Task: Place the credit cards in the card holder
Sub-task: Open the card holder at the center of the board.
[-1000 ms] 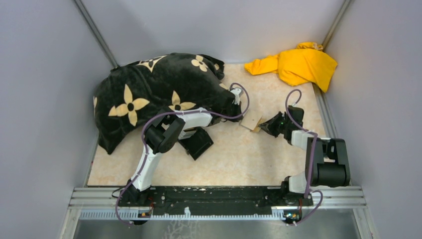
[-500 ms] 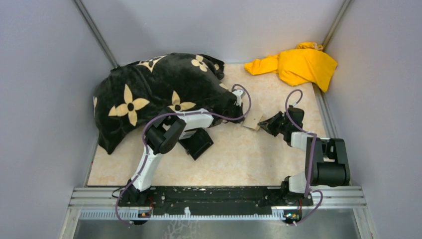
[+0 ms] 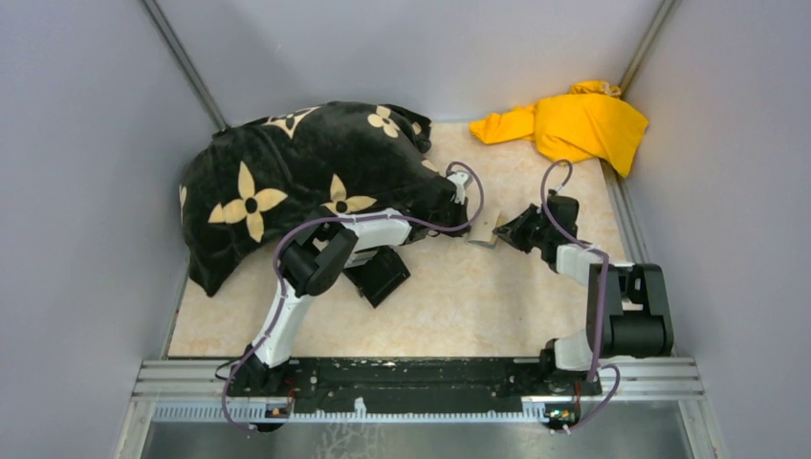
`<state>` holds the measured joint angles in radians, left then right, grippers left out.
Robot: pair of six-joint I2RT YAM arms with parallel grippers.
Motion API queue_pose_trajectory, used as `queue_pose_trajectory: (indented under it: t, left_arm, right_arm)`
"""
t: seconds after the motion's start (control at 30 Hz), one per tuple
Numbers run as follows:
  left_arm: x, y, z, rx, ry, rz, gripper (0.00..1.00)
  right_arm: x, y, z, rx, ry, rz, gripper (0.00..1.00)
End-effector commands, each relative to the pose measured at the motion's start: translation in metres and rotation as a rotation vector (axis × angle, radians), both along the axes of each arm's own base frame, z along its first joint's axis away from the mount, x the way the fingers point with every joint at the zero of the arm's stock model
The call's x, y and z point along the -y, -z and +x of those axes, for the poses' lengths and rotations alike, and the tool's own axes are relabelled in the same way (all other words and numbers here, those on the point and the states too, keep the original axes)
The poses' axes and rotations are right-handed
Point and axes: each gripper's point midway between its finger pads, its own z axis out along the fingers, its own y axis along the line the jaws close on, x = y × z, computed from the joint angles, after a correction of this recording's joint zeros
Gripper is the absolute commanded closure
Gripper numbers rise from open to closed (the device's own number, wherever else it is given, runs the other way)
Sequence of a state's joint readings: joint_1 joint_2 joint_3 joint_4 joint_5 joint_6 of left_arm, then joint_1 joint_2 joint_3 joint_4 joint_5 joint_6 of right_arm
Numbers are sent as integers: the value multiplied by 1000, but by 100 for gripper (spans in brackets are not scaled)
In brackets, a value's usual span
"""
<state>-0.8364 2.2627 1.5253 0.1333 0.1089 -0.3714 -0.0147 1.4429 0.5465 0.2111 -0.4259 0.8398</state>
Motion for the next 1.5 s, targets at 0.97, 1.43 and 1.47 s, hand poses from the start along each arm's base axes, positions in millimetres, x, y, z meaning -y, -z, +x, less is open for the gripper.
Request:
queue_pose_trajectory:
  t: [0.97,1.43,1.47]
  left_arm:
    - [-7,101,-76,-225,119,285,96]
    - [-28,100,-84,-232,72,319,99]
    - [-31,98,-84,-230,61,323,99]
  right_arm:
    - [-32,-39,20,83,-234,-522,100]
    - [-39,-13,17,22,-285,-647,100]
    - [-38,-12,17,18,-285,-651,100]
